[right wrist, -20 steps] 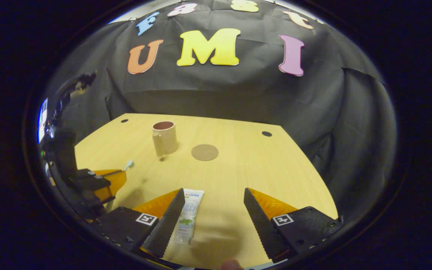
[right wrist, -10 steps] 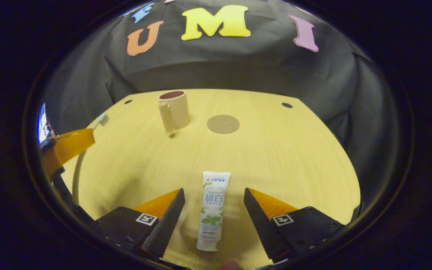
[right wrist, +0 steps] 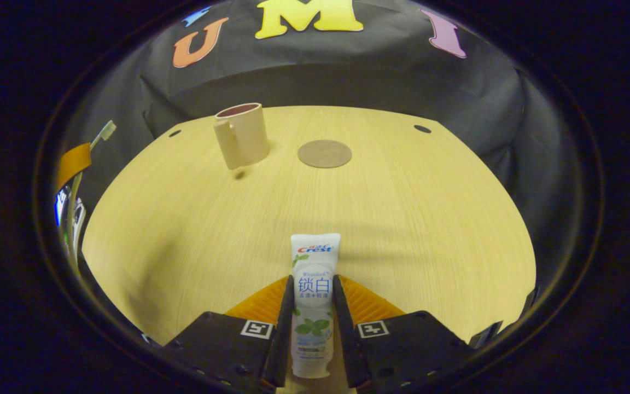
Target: Put the toothbrush and toothpaste on the desktop into the cup, then pick up the cup and place it on the coaster on the desktop.
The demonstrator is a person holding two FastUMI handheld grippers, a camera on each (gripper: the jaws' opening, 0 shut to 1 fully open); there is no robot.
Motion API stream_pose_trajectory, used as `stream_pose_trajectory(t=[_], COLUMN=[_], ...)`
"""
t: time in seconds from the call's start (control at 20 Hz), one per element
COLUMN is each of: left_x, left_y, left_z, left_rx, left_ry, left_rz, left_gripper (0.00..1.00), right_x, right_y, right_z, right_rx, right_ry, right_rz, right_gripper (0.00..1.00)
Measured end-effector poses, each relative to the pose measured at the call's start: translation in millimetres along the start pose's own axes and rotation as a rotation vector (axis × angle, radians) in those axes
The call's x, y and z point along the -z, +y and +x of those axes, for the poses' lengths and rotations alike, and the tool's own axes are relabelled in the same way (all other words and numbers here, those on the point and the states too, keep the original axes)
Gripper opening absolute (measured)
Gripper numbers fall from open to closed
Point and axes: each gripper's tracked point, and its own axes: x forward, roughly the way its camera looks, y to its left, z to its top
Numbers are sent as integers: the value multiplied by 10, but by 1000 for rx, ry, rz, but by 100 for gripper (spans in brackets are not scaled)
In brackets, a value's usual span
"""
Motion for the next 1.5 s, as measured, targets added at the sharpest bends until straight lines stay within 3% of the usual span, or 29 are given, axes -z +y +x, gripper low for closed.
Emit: stream_pose_trajectory(t=[0.05,0.1,0.15,0.2,0.7,1.0,1.25,1.5], left_x=[-28,-53,-69,-103,-1049,-1641,-1747,-1752], left_y=[10,9,22,29,-88,-404,-514,-510], left_z=[9,28,41,55,640,1270,1723,2030], left_rx=[1,4,5,9,65,173,230,238], left_ry=[-5,-8,-14,-24,-234,-425,-500,-531], left_rz=[-2,-3,-4,-7,-59,-81,-110,-123], left_gripper=[3,3,3,3,3,2,2,3], right_x=[3,-14,-31,-36,-883,-1270,-1108,-898], right_y=[-5,-9,-10,5,-197,-355,-366,-301], right_z=[0,-10,-20,-32,-770,-942,-827,-646], right_rx=[0,1,-4,-15,-25,8,10,5], right_ry=[4,3,-2,-2,-186,-251,-209,-155], right_rz=[8,13,17,20,1,18,92,99], right_gripper=[41,30,29,22,22,21,22,22])
